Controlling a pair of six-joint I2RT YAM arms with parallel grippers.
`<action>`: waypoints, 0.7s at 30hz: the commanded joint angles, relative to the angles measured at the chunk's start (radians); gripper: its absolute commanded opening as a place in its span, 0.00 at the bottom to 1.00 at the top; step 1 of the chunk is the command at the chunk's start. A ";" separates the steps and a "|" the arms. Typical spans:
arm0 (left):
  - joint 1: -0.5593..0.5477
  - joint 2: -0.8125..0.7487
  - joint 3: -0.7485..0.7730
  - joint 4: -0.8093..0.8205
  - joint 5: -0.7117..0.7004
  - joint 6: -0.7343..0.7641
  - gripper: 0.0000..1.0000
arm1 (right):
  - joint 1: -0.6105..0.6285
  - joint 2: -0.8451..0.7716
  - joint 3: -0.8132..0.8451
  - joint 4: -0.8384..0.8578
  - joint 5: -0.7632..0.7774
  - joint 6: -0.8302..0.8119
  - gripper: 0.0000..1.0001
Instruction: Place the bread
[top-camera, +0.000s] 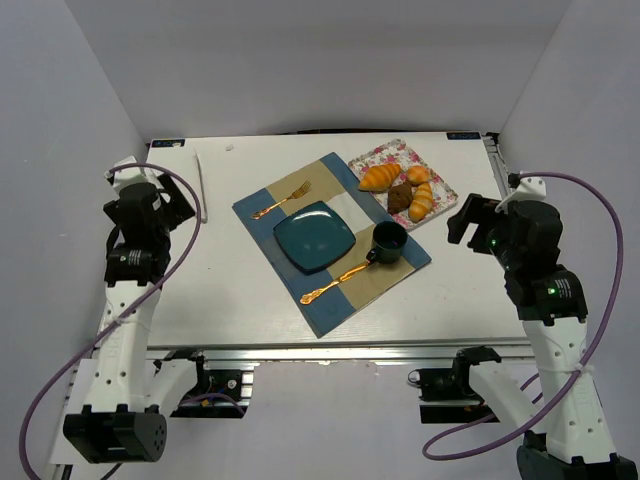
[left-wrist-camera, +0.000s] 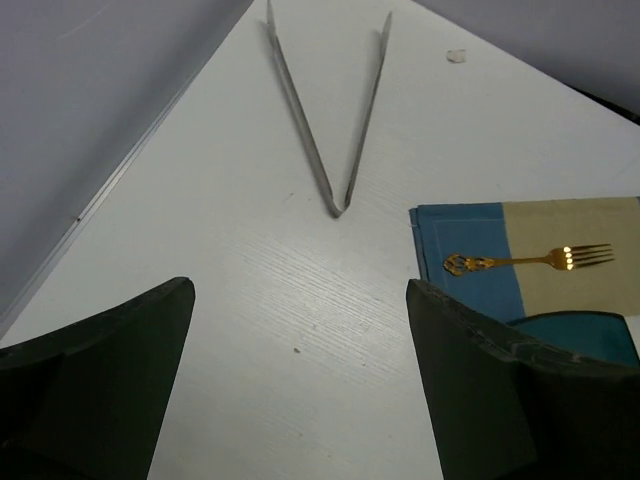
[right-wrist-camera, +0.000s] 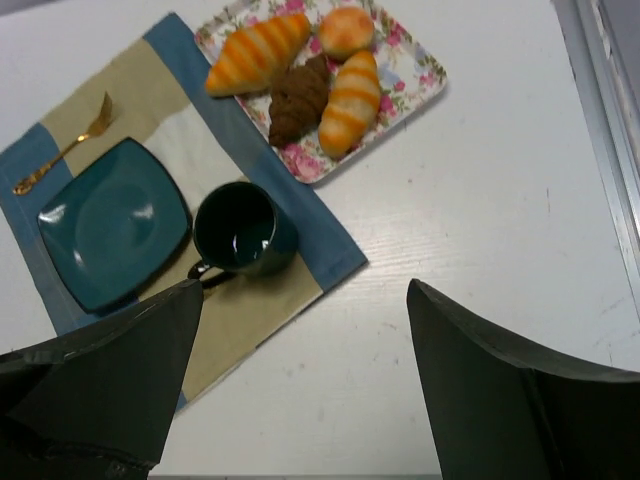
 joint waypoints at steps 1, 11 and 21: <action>-0.002 0.041 0.022 0.015 -0.107 -0.049 0.98 | 0.001 -0.017 0.012 -0.058 0.000 -0.007 0.89; -0.002 0.563 0.256 0.161 -0.132 -0.087 0.94 | 0.001 0.210 0.111 0.049 -0.052 0.016 0.89; 0.016 1.134 0.838 -0.234 -0.061 -0.159 0.98 | 0.001 0.325 0.107 0.058 -0.039 -0.023 0.89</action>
